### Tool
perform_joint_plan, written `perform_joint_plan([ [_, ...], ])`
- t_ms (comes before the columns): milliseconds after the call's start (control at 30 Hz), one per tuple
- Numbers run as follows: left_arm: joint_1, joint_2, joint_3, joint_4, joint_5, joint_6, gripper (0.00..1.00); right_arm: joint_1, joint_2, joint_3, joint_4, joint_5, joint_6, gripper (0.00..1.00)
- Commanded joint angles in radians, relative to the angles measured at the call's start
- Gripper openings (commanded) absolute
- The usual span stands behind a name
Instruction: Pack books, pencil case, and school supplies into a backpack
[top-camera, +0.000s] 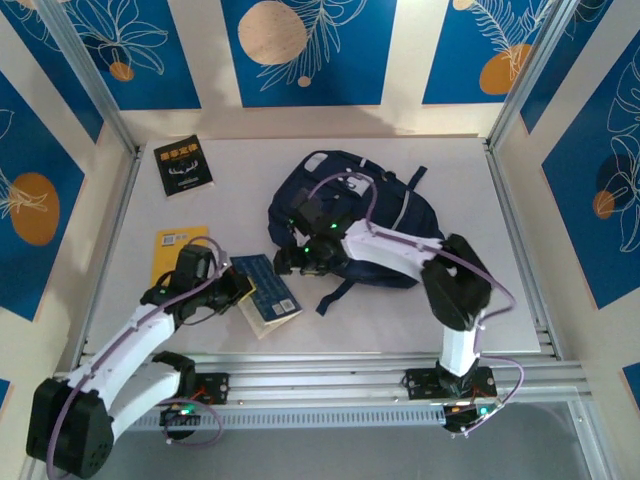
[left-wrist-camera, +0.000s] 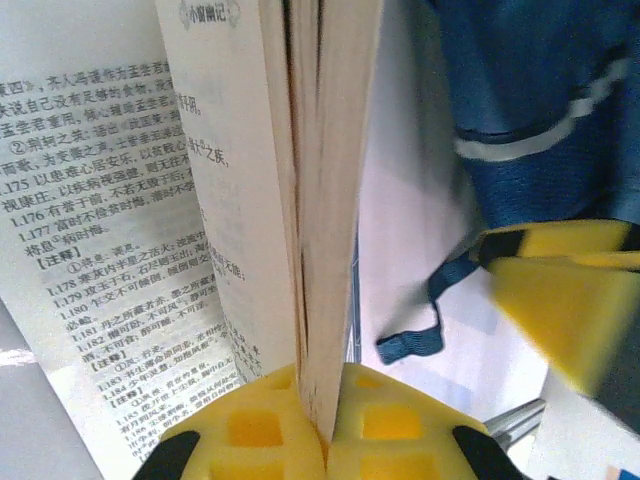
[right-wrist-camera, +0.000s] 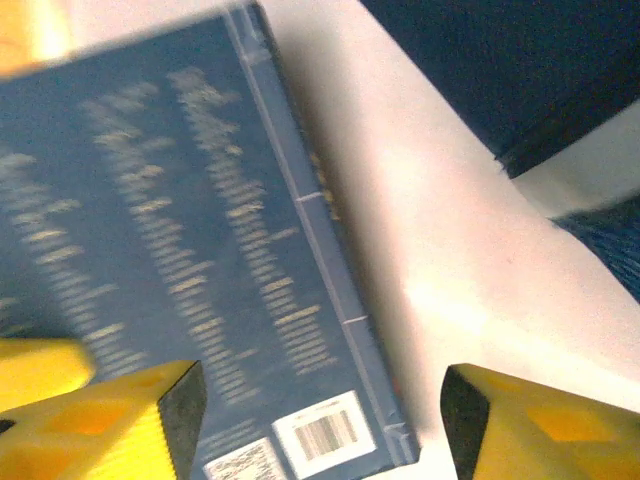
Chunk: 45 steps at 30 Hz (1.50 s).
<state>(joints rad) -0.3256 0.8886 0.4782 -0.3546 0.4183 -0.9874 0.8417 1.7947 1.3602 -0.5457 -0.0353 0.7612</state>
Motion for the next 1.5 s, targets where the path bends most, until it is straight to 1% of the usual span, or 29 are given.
perform_joint_plan([
  [0,0.009,-0.054,0.057,-0.032,0.018,-0.085,0.00,-0.020,-0.152,-0.064,0.012,0.028,0.050,0.76],
  [67,0.010,-0.086,0.077,-0.035,0.024,-0.123,0.00,-0.034,-0.232,-0.136,0.070,0.010,0.114,0.85],
  [100,0.012,-0.100,0.085,-0.037,0.026,-0.138,0.00,-0.041,-0.265,-0.170,0.105,-0.007,0.145,0.87],
  [133,0.012,-0.114,0.095,-0.036,0.029,-0.155,0.00,-0.048,-0.300,-0.209,0.141,-0.022,0.179,0.94],
  [167,0.012,-0.128,0.105,-0.034,0.032,-0.171,0.00,-0.054,-0.333,-0.246,0.177,-0.036,0.210,0.94],
  [300,0.012,-0.166,0.139,-0.032,0.047,-0.226,0.00,-0.069,-0.421,-0.363,0.298,-0.077,0.301,0.96],
  [467,0.012,-0.196,0.177,-0.018,0.062,-0.269,0.00,-0.079,-0.483,-0.526,0.532,-0.125,0.431,0.97],
  [633,0.012,-0.194,0.186,0.024,0.084,-0.301,0.00,-0.073,-0.452,-0.647,0.825,-0.184,0.565,0.96],
  [767,0.009,-0.186,0.189,0.046,0.093,-0.318,0.00,-0.049,-0.403,-0.677,1.026,-0.206,0.634,0.91],
  [833,0.007,-0.186,0.191,0.041,0.089,-0.315,0.00,-0.028,-0.387,-0.673,1.095,-0.202,0.648,0.86],
  [900,0.006,-0.186,0.188,0.037,0.085,-0.312,0.00,-0.008,-0.387,-0.666,1.115,-0.182,0.641,0.79],
  [967,0.005,-0.189,0.181,0.037,0.085,-0.312,0.00,0.004,-0.400,-0.662,1.119,-0.157,0.632,0.71],
  [1100,0.003,-0.194,0.167,0.035,0.084,-0.315,0.00,0.006,-0.433,-0.676,1.118,-0.114,0.628,0.47],
  [1233,0.001,-0.194,0.167,0.037,0.081,-0.316,0.00,0.004,-0.456,-0.676,1.086,-0.099,0.623,0.21],
  [1300,-0.001,-0.192,0.171,0.035,0.082,-0.313,0.00,0.004,-0.464,-0.679,1.081,-0.091,0.627,0.11],
  [1367,0.000,-0.190,0.176,0.018,0.076,-0.302,0.00,0.000,-0.472,-0.683,1.077,-0.088,0.628,0.04],
  [1400,-0.001,-0.191,0.182,-0.004,0.067,-0.289,0.06,-0.007,-0.481,-0.687,1.074,-0.086,0.628,0.00],
  [1467,0.000,-0.194,0.191,-0.040,0.055,-0.265,0.26,-0.018,-0.501,-0.694,1.073,-0.084,0.629,0.00],
])
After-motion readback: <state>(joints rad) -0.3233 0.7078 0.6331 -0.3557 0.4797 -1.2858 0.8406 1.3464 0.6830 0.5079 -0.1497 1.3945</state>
